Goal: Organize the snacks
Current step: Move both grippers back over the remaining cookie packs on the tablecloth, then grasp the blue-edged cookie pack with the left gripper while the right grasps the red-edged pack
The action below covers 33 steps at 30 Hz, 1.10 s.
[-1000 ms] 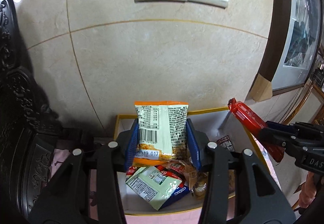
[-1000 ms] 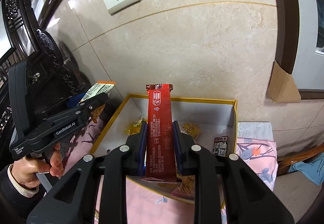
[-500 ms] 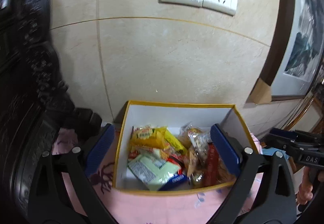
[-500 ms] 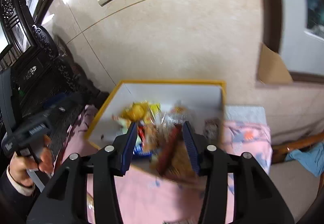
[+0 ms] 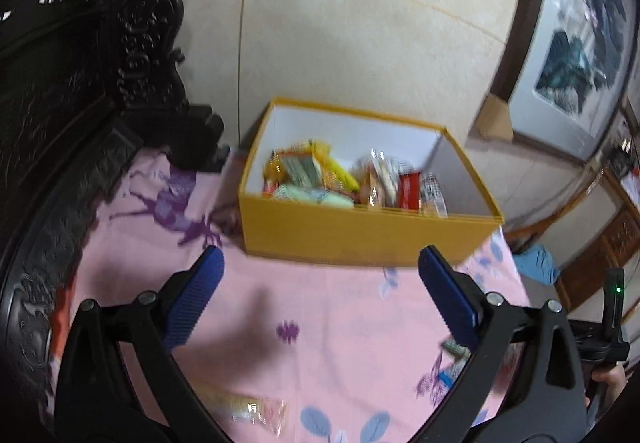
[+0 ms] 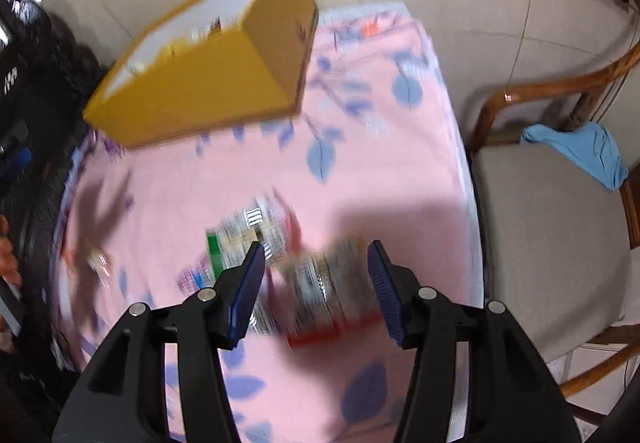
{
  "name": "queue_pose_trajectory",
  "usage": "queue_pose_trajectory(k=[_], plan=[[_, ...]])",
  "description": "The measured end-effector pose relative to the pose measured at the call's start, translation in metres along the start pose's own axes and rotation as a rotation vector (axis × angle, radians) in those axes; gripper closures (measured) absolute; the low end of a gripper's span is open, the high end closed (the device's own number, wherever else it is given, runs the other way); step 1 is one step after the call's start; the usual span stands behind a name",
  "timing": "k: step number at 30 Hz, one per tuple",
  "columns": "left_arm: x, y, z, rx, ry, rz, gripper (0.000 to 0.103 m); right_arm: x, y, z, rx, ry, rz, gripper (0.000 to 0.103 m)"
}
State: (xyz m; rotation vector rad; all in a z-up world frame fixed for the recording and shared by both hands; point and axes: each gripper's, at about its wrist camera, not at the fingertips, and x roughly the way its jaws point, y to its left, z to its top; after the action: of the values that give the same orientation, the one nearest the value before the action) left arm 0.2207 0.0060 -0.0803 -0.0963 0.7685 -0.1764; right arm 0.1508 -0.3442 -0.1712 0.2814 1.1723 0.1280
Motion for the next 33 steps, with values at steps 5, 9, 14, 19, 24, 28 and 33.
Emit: queue_pose_trajectory(k=[5,9,14,19,24,28,33], plan=[[-0.006,-0.016,-0.035,0.031,0.07,-0.017,0.004,0.007,0.005,-0.021,-0.074,-0.005,-0.065,0.047],[-0.02,-0.035,-0.055,0.057,0.076,-0.055,0.004,0.024,0.008,-0.026,-0.153,0.007,-0.089,0.046],[-0.03,-0.069,-0.08,0.147,0.084,-0.087,0.004,0.032,0.003,-0.033,-0.19,-0.012,-0.069,0.043],[-0.029,-0.109,-0.114,0.253,0.102,-0.127,0.004,0.033,-0.001,-0.043,-0.235,-0.076,-0.031,0.036],[-0.009,-0.141,-0.142,0.385,0.107,-0.184,0.004,0.034,0.007,-0.059,-0.379,-0.146,-0.038,0.026],[0.022,-0.155,-0.151,0.469,0.11,-0.221,0.004,0.033,0.004,-0.061,-0.39,-0.162,0.002,0.02],[0.059,-0.168,-0.16,0.572,0.129,-0.274,0.003,0.032,-0.005,-0.056,-0.351,-0.156,0.11,0.011]])
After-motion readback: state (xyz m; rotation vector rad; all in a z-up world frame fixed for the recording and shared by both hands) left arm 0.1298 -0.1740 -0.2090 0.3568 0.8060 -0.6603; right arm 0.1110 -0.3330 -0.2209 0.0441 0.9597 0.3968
